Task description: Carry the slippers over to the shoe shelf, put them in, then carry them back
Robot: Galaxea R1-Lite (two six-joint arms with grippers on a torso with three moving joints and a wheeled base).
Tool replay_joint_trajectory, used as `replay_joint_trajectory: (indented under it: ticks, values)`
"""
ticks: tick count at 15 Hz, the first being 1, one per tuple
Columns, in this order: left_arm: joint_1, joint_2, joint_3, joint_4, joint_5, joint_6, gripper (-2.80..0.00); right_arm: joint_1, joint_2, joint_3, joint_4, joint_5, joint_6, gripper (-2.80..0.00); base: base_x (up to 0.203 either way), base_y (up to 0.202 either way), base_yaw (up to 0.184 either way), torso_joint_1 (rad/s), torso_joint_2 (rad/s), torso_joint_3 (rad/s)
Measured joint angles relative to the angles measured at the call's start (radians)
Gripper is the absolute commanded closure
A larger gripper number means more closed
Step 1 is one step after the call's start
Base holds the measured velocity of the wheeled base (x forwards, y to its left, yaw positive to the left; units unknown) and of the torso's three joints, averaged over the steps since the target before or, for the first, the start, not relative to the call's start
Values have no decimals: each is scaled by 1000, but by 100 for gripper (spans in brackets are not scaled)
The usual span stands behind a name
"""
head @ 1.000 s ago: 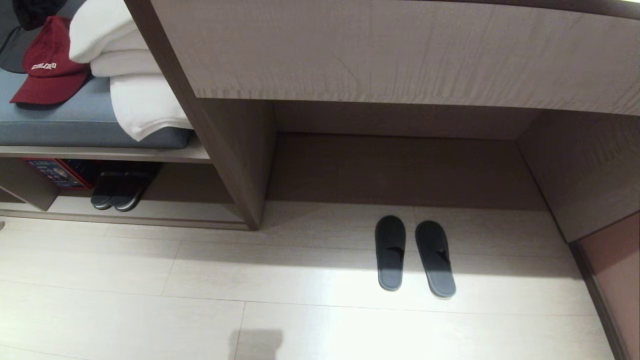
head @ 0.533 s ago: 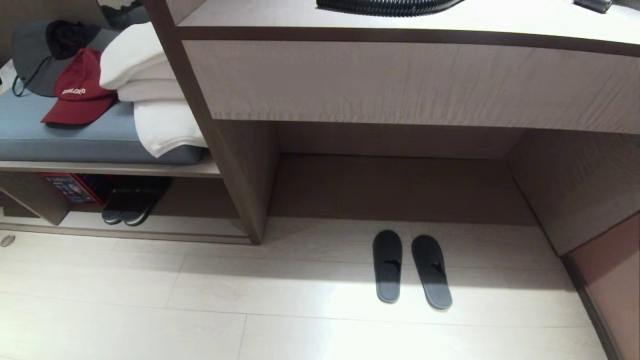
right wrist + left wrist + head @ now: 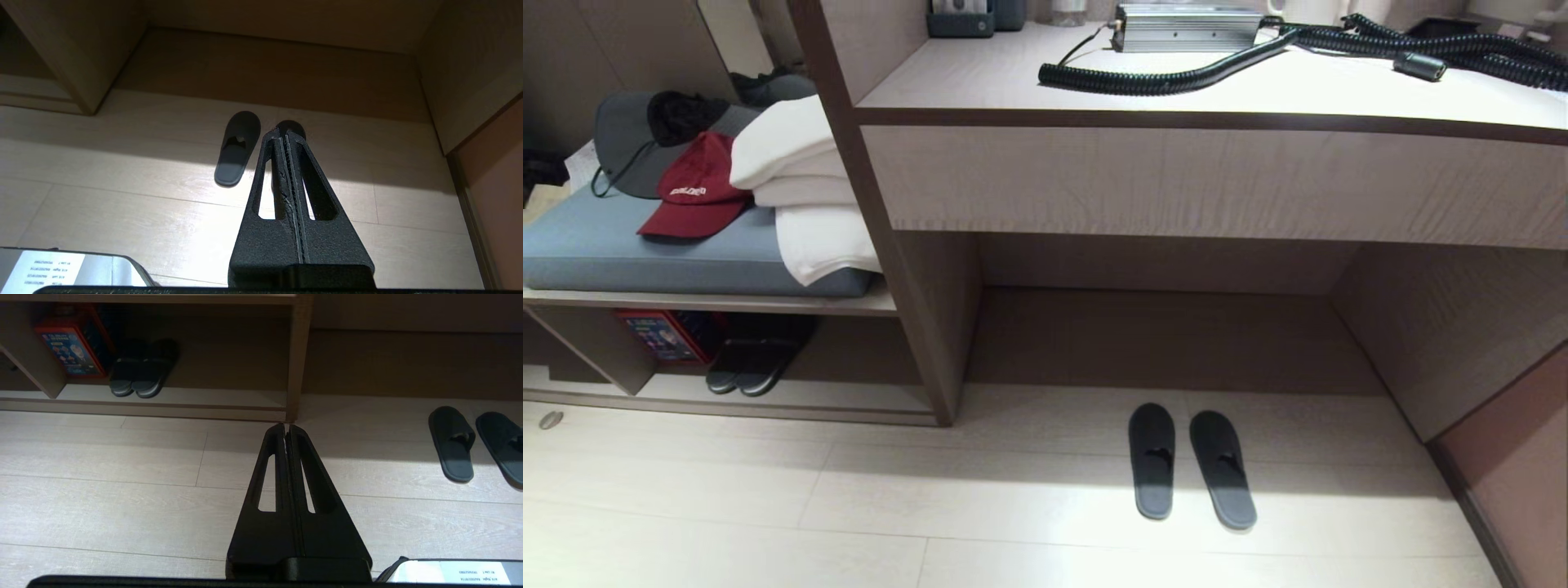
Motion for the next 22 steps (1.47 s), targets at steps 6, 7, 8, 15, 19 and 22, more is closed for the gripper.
replay_joint_trajectory:
  ticks: [6,7,8,15,19,22]
  values:
    - [0,0,0,0,0,1,0,1,0,0,0,0,0,0,0,0,0,1,2,202]
    - [0,0,0,0,0,1,0,1,1,0,0,0,0,0,0,0,0,-2,4,201]
    - [0,0,0,0,0,2,0,1,0,0,0,0,0,0,0,0,0,6,-6,203]
    - [0,0,0,0,0,2,0,0,1,0,0,0,0,0,0,0,0,3,2,200]
    - [0,0,0,-1,0,8,0,1,1,0,0,0,0,0,0,0,0,2,1,92]
    - [0,0,0,-1,0,5,0,0,1,0,0,0,0,0,0,0,0,1,1,10]
